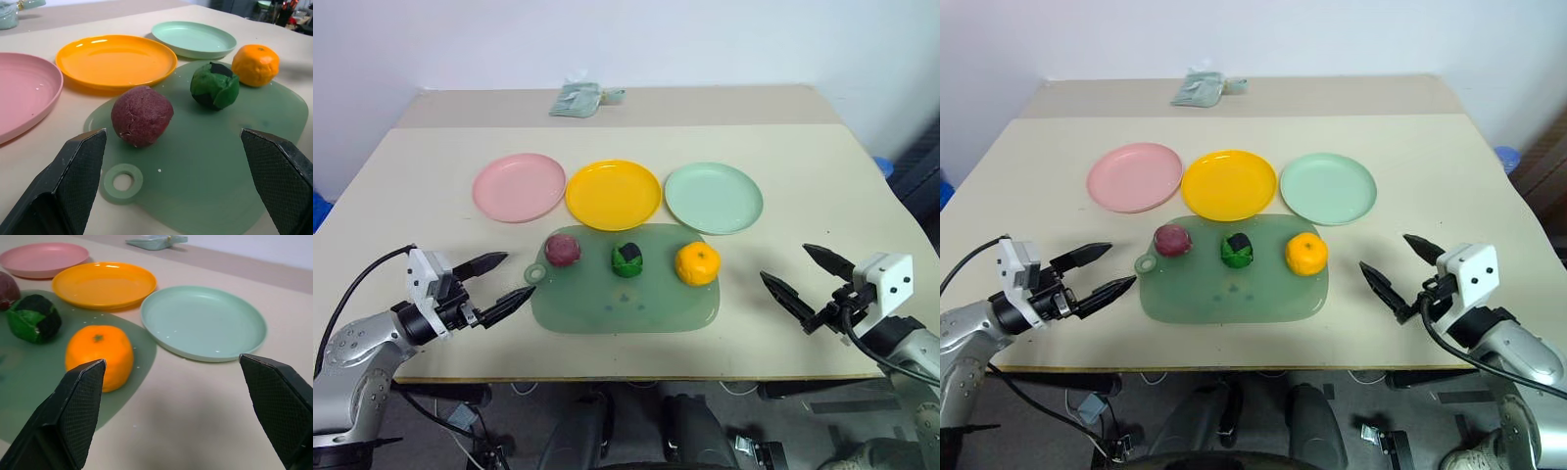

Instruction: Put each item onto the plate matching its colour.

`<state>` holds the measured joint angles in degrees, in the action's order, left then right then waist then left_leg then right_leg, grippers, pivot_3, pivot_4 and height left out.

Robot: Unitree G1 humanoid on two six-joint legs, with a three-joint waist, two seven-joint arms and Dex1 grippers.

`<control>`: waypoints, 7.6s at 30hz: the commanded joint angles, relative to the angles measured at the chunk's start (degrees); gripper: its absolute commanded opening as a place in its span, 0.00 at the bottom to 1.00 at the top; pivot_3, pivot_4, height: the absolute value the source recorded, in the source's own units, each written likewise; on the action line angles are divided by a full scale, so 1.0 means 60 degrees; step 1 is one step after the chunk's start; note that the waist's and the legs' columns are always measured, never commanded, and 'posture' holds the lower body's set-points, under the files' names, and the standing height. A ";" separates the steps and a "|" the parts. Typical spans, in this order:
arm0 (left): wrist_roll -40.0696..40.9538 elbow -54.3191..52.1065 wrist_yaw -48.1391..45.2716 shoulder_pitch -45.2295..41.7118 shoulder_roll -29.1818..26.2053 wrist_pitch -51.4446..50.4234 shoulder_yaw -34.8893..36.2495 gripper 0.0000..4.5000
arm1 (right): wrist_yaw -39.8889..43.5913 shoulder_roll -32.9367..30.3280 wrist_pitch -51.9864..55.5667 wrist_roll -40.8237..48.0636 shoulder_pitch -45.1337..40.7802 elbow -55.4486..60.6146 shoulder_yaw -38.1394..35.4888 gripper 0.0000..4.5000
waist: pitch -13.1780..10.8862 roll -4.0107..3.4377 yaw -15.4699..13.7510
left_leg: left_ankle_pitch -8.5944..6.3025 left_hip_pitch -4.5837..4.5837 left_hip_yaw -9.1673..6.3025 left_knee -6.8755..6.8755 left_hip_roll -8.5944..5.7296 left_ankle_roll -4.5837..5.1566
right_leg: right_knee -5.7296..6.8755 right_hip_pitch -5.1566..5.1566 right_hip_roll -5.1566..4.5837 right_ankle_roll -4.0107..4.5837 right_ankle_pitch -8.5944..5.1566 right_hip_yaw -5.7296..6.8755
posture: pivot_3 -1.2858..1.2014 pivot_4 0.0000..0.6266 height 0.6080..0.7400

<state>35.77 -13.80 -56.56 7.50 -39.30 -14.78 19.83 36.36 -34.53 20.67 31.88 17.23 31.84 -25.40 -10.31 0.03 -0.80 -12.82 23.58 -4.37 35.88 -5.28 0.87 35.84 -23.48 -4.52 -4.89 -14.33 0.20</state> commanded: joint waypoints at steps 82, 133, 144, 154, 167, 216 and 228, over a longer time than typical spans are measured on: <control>-0.2223 0.4292 0.6786 -0.6409 0.4141 -0.0412 -0.0593 0.99 | 0.3473 -0.0429 -0.0624 -0.0396 -0.6244 -0.3165 0.3463 1.00 | -0.0009 0.0029 0.0045 | 0.0011 0.0005 0.0021 0.0043 -0.0019 0.0034 | 0.0046 -0.0019 -0.0008 -0.0097 0.0070 0.0017 | 0.52 0.24 1.00; 0.0216 0.0343 -0.2703 -0.0059 -0.0068 0.0903 -0.0159 1.00 | 0.2456 0.2086 0.0568 -0.4383 -0.9088 -0.5544 0.7846 0.60 | -0.0006 0.0014 0.0052 | -0.0002 0.0009 0.0037 0.0016 -0.0001 0.0005 | 0.0036 -0.0097 -0.0010 -0.0004 0.0041 0.0009 | 0.52 0.24 1.00; 0.0231 0.0259 -0.2168 -0.0353 0.0191 0.0772 -0.0438 1.00 | 0.1540 0.2604 0.2050 -0.2940 -0.9931 -0.4556 0.5661 0.49 | -0.0008 0.0011 0.0047 | -0.0002 0.0012 0.0038 0.0015 -0.0001 0.0005 | 0.0043 -0.0103 -0.0009 -0.0005 0.0042 0.0006 | 0.52 0.24 1.00; 0.0101 0.0392 -0.1700 -0.0882 0.0629 0.0790 -0.0840 1.00 | 0.0018 0.2107 -0.2560 -0.4251 -1.2154 -1.0899 0.4262 0.49 | -0.0005 0.0017 0.0081 | 0.0011 0.0011 0.0063 0.0004 -0.0004 0.0023 | 0.0039 -0.0106 -0.0008 -0.0015 0.0056 -0.0002 | 0.52 0.24 1.00; 0.0057 0.0453 -0.1676 -0.0725 0.0649 0.1000 -0.0789 1.00 | 0.0011 0.2362 -0.4867 -0.4470 -1.3038 -1.5002 0.4033 0.99 | -0.0011 0.0008 0.0477 | 0.0035 0.0011 0.0092 -0.0062 0.0009 0.0001 | 0.0063 -0.0124 0.0002 -0.0029 0.0073 -0.0030 | 0.52 0.24 1.00; -0.0257 0.0829 -0.2241 -0.0831 0.0527 0.1348 -0.1187 1.00 | 0.1708 0.1040 0.1349 -0.1425 -0.5643 -0.3786 0.4730 0.87 | -0.0007 0.0013 0.0222 | 0.0028 0.0021 0.0096 -0.0030 0.0020 0.0012 | 0.0043 -0.0110 -0.0008 0.0007 0.0054 -0.0029 | 0.52 0.24 1.00; -0.0027 0.0739 -0.1682 -0.0628 0.0778 0.1195 -0.1061 1.00 | 0.0762 0.2318 0.0782 -0.1932 -0.8000 -0.4288 0.4978 0.71 | -0.0007 0.0012 0.0269 | 0.0029 0.0020 0.0096 -0.0031 0.0021 0.0011 | 0.0055 -0.0122 -0.0003 -0.0004 0.0061 -0.0029 | 0.52 0.24 1.00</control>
<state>34.47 -7.54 -67.57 3.75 -34.71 -7.43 12.26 42.52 -21.97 27.68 21.19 -28.55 7.06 4.05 -10.35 0.10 0.81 -12.65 23.70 -3.79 35.70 -5.15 0.93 36.18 -24.22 -4.53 -4.94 -13.95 0.03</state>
